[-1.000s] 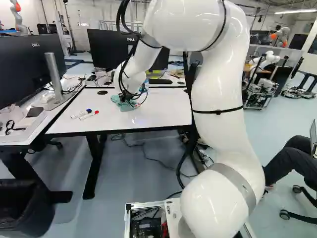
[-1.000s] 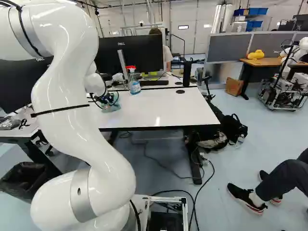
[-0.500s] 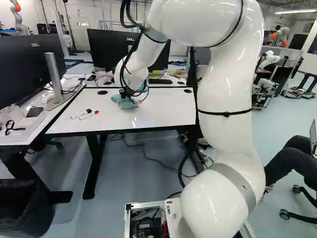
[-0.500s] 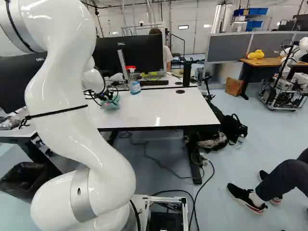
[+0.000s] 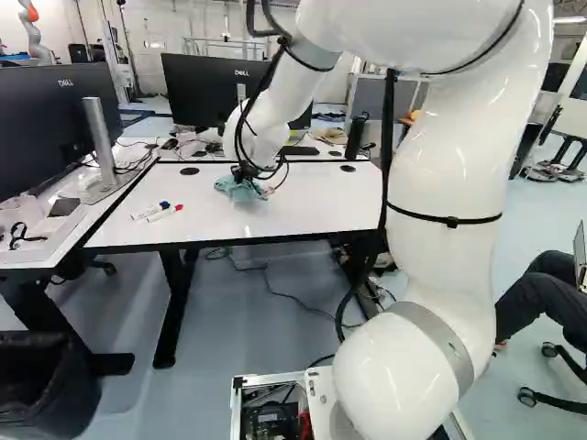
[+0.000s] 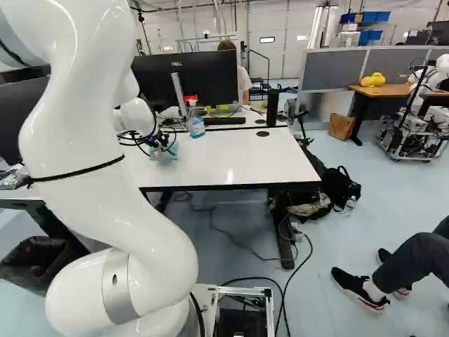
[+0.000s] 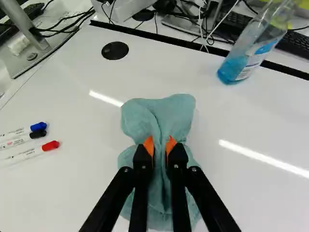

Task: Clean the table with the green towel

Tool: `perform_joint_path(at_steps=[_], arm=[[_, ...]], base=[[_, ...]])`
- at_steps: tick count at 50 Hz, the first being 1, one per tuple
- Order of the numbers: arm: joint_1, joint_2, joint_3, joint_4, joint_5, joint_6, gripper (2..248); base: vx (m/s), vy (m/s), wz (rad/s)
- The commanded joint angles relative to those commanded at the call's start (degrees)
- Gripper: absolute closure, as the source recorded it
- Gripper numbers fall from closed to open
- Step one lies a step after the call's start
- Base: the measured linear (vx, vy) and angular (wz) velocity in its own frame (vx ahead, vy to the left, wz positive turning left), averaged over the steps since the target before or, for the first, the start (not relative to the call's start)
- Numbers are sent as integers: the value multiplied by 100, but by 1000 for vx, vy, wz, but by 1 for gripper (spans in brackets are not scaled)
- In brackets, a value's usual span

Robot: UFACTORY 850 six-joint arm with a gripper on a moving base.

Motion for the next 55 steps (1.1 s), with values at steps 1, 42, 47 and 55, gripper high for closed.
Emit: perform_joint_path(at_steps=[1,42,47,55], arm=[[-10,26,30,0,0,0,202],[-541,986,1108,0,0,0,202],[-604,1054,1181,0,0,0,202],[-604,1054,1181,0,0,0,202]], base=[[0,0,0],[0,0,0],[0,0,0],[0,0,0]])
